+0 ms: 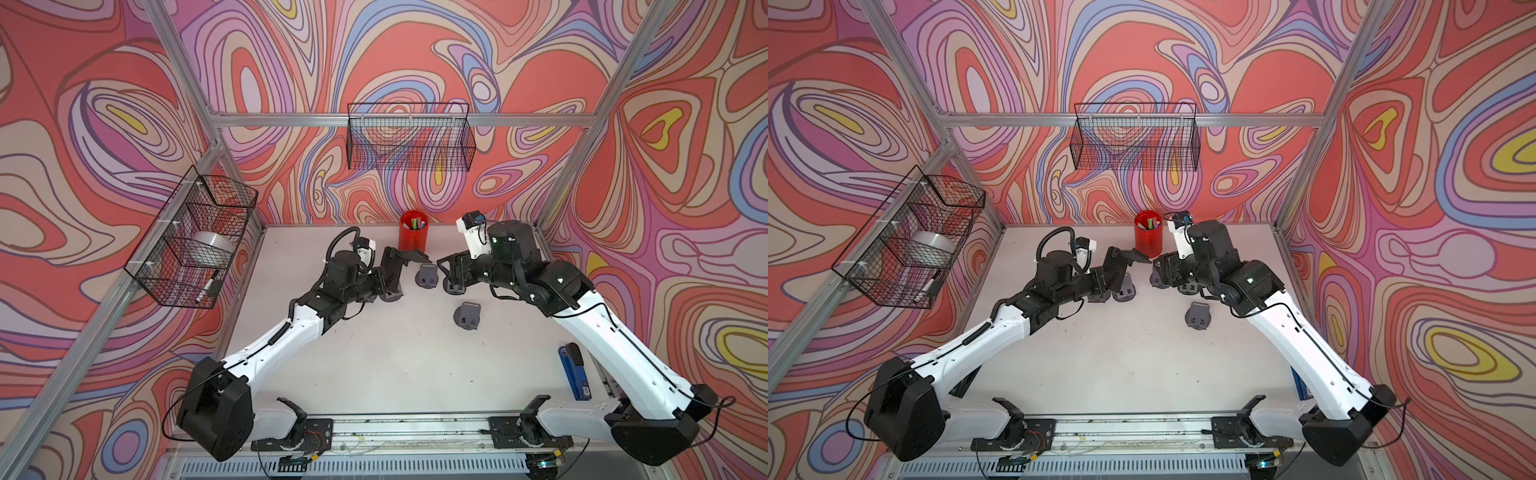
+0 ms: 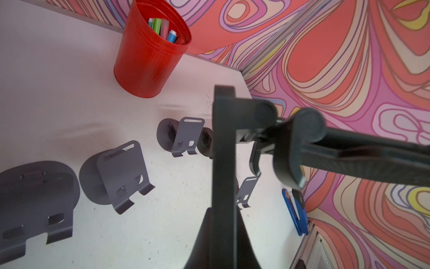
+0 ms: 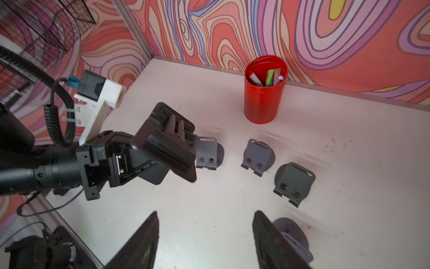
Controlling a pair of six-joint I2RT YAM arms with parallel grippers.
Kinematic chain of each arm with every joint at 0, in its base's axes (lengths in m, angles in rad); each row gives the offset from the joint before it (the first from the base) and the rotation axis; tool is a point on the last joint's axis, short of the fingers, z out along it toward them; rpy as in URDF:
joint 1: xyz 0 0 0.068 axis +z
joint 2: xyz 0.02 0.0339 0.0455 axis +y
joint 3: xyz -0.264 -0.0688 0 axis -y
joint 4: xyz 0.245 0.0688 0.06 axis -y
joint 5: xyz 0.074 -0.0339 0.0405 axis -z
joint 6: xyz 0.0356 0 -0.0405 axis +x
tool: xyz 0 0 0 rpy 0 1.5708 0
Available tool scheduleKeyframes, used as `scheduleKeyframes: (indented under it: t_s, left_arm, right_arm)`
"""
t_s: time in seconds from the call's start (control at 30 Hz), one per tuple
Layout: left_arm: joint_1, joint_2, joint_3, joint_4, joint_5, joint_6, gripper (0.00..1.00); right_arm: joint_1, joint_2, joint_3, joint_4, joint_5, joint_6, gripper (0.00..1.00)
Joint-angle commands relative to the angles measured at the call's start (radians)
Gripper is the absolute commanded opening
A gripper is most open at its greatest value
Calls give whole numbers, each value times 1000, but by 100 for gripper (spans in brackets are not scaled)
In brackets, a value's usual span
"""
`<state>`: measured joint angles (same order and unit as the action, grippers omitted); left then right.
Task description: Open the phone stand
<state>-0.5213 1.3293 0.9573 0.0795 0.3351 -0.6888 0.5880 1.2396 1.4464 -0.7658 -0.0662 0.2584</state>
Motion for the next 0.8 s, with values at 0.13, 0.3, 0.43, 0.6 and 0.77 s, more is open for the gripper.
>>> scheduleKeyframes:
  t_s: [0.13,0.3,0.43,0.6,0.77]
  left_arm:
    - [15,-15,39,116,89,-201,0]
    - [21,-13,83,55,145,-271,0]
    - [24,-20,96,54,210,-307,0]
    - [25,-35,98,55,248,-332,0]
    - [25,-33,93,105,276,-373,0]
  right_arm:
    - [-10,-44,-158,309,-182,55,66]
    - [-29,-48,-196,375,-246,-54,65]
    - [-42,-48,-201,401,-296,-127,66]
    - [-68,-41,-195,444,-331,-159,66]
    - [-80,2,-153,446,-359,-174,60]
